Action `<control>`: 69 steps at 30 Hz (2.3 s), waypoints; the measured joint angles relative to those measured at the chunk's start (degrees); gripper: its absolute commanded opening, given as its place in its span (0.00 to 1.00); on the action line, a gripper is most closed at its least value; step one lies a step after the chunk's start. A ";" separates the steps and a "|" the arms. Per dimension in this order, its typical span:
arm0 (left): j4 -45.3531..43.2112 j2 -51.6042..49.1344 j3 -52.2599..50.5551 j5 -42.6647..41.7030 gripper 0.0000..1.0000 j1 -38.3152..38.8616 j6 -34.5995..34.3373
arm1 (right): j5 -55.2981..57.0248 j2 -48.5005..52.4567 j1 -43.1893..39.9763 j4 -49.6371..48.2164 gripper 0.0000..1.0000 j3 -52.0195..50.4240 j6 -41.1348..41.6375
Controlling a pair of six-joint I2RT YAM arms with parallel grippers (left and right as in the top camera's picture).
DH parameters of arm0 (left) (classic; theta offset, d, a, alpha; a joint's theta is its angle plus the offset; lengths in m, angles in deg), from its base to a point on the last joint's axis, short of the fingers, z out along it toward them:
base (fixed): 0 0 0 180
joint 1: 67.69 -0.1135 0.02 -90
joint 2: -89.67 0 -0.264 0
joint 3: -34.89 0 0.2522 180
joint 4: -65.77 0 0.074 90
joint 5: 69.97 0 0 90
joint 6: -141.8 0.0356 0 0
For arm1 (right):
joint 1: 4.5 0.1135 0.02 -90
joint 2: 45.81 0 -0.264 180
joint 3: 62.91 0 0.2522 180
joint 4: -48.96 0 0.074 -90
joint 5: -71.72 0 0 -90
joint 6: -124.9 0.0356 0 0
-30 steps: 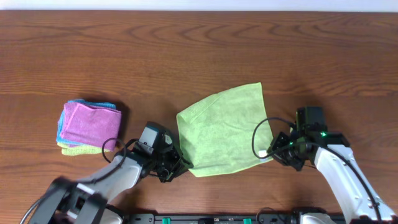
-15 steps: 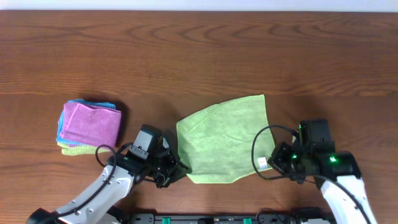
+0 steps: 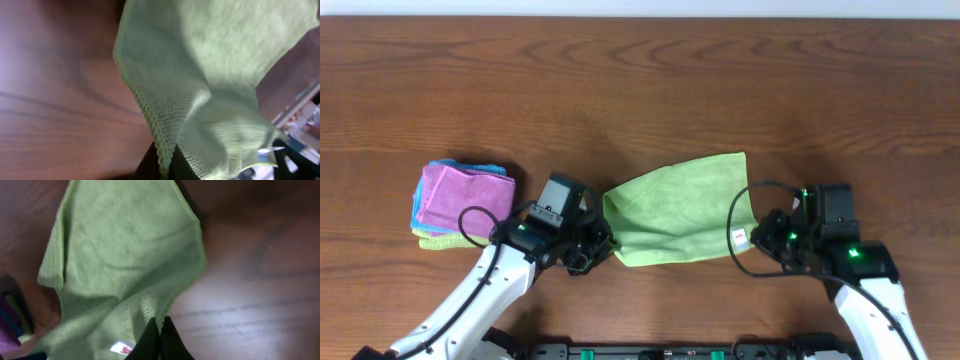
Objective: Fold the cloth
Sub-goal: 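Lift the near edge and fold it forward over the far half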
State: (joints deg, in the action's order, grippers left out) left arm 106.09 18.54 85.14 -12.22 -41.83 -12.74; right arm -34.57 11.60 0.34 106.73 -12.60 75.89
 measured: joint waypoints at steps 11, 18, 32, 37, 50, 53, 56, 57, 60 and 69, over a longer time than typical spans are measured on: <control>-9.11 -6.14 0.22 5.84 0.06 -0.20 0.31 | 0.66 7.80 0.00 -12.41 0.01 0.00 -0.68; -10.91 -11.41 4.70 8.50 0.06 -1.33 1.70 | 1.40 10.67 0.00 -20.02 0.01 0.00 -1.62; -13.53 -18.71 11.37 13.42 0.06 -2.80 6.32 | 2.45 19.69 0.00 -34.71 0.01 0.00 -2.51; -15.02 -19.76 11.58 15.06 0.06 -2.80 7.19 | 2.91 22.51 0.00 -38.05 0.01 0.00 -2.67; -20.33 -25.03 12.11 16.61 0.06 -2.78 8.04 | 5.07 26.01 0.24 -43.63 0.01 0.00 -3.50; -20.87 -25.38 12.11 17.27 0.06 -2.78 8.33 | 5.84 27.52 0.68 -45.22 0.01 0.00 -3.89; -21.29 -25.49 12.13 18.01 0.06 -2.78 9.09 | 5.95 29.29 0.70 -46.93 0.01 0.00 -4.13; -21.31 -25.51 12.13 18.29 0.06 -2.78 9.14 | 5.92 29.90 0.70 -47.36 0.01 0.00 -4.17; -21.70 -25.53 12.13 19.43 0.06 -2.73 9.55 | 5.90 31.85 0.74 -48.83 0.01 0.00 -4.22; -23.06 -27.12 12.20 21.18 0.06 -2.67 10.62 | 7.26 33.42 1.88 -51.80 0.01 0.00 -5.18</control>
State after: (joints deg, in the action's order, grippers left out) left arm 83.04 -8.59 97.34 8.95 -44.49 -2.11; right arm -27.32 45.02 2.22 54.93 -12.60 70.71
